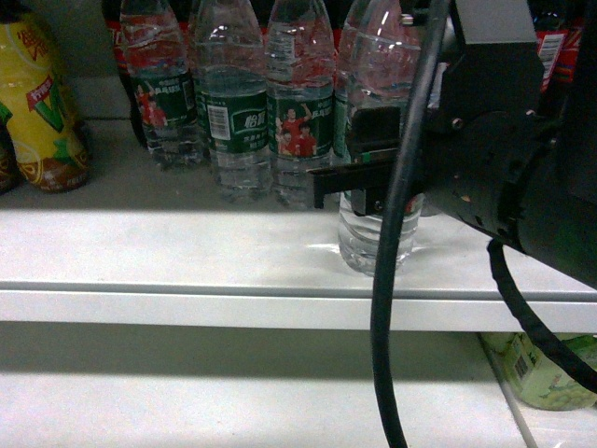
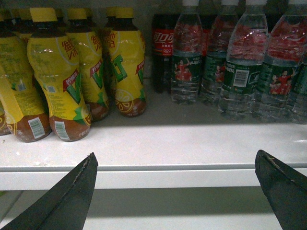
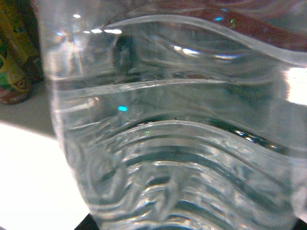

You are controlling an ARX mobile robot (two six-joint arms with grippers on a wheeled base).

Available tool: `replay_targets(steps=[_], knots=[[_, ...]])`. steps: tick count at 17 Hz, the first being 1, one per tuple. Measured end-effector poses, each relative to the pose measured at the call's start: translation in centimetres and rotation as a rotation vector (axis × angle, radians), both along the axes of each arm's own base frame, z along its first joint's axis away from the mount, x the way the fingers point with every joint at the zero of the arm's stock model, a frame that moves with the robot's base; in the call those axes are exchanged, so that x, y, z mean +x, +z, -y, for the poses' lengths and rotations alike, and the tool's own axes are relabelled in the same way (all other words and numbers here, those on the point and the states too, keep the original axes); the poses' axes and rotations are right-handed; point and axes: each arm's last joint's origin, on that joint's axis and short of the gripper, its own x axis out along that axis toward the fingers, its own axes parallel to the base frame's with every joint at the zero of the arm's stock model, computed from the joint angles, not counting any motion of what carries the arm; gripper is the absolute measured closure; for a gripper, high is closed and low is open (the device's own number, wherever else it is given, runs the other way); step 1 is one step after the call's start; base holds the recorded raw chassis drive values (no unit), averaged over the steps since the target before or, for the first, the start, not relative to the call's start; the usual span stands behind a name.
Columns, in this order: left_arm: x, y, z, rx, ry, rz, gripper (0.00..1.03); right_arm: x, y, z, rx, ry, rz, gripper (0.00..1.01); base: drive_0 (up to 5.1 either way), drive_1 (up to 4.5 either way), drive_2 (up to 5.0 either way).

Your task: Move water from second to third shelf

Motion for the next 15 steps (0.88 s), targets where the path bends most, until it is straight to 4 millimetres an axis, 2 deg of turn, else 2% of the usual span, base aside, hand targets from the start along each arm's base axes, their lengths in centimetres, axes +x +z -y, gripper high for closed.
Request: replay_targets(steps=[9, 15], knots=[[0.0, 0.0, 0.0, 0.000, 0.000, 0.000, 0.05, -4.1, -0.2, 4.1, -0.009, -0.026, -0.035, 0.58, 0.0, 0.00, 0.0], [0.0, 0.0, 0.0, 0.000, 0.000, 0.000, 0.05, -5.6, -0.5, 6.7, 0.002, -0.083, -0.030, 0.59, 0.0, 0.00, 0.0]])
